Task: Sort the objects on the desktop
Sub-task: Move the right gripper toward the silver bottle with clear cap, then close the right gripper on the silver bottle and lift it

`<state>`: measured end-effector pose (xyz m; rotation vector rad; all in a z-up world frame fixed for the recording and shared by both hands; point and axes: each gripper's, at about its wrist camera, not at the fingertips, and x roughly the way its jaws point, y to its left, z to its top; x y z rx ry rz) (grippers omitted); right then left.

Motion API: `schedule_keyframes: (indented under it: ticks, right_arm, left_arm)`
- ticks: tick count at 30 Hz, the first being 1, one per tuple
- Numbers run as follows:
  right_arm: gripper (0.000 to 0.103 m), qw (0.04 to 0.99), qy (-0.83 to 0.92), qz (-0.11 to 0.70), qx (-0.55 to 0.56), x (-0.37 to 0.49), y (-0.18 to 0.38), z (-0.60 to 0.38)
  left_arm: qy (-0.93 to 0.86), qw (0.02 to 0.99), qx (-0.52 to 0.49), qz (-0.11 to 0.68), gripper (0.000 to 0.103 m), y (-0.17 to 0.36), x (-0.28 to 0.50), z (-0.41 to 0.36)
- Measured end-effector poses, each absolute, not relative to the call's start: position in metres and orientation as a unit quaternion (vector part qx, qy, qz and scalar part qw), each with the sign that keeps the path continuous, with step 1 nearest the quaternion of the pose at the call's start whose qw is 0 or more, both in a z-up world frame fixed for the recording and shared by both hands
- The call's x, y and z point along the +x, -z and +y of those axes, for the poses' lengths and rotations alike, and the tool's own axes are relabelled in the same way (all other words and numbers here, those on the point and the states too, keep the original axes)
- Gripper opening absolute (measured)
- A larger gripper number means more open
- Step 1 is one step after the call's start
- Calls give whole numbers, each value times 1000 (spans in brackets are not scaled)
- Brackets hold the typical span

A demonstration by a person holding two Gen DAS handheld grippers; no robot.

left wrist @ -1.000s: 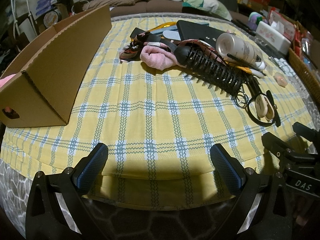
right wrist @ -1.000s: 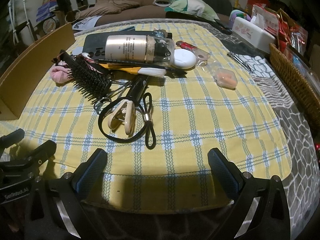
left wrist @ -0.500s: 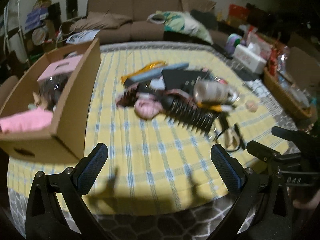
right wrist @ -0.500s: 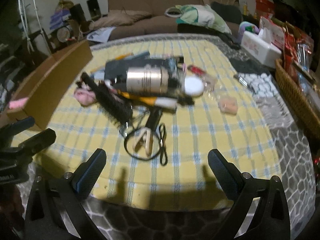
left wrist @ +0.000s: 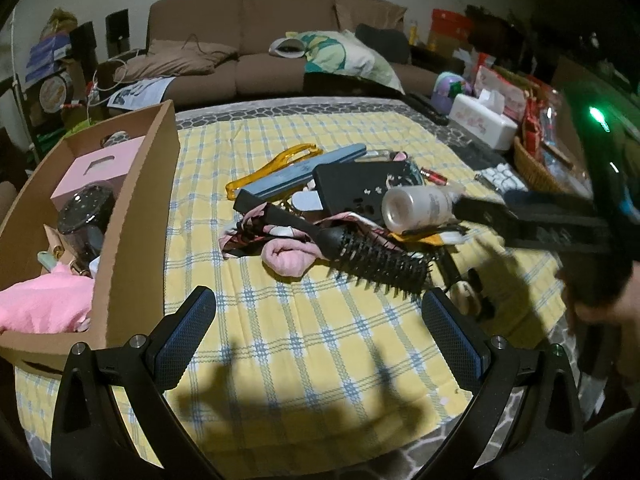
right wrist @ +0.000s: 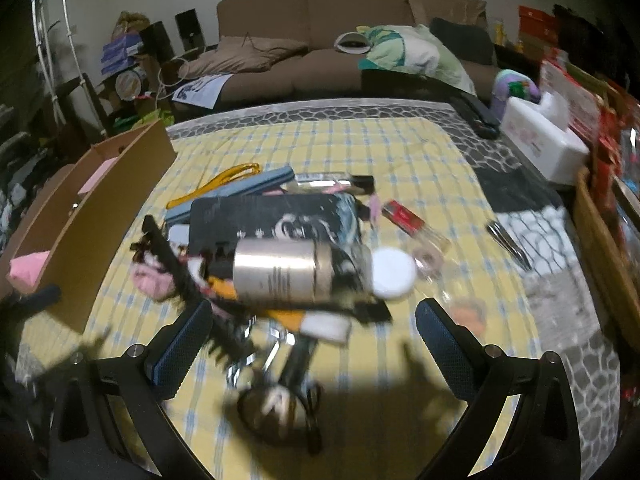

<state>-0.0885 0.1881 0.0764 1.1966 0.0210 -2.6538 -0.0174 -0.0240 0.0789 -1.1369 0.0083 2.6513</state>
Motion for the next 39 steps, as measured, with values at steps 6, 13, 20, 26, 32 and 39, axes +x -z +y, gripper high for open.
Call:
schedule_keyframes:
  ticks: [6, 13, 20, 26, 32, 39]
  right_arm:
    - [103, 107, 899, 35, 424, -122, -55, 172]
    - [102, 119, 897, 11, 425, -137, -44, 172]
    - [46, 133, 901, -3, 413, -129, -73, 182]
    - [82, 123, 885, -61, 445, -121, -82, 207]
    - [94, 112, 891, -98, 430, -113, -68, 226]
    - [101, 148, 893, 25, 424, -127, -46, 188]
  left_arm:
    - [-908, 153, -391, 6, 103, -67, -14, -16]
    - [-901, 156, -404, -21, 103, -58, -26, -23]
    - [-898, 172, -404, -25, 103, -61, -19, -14]
    - [-887, 194, -418, -37, 103, -56, -11, 10]
    - [-884, 197, -422, -31, 103, -53, -6, 11]
    - [-883, 200, -424, -30, 103, -48, -8, 11]
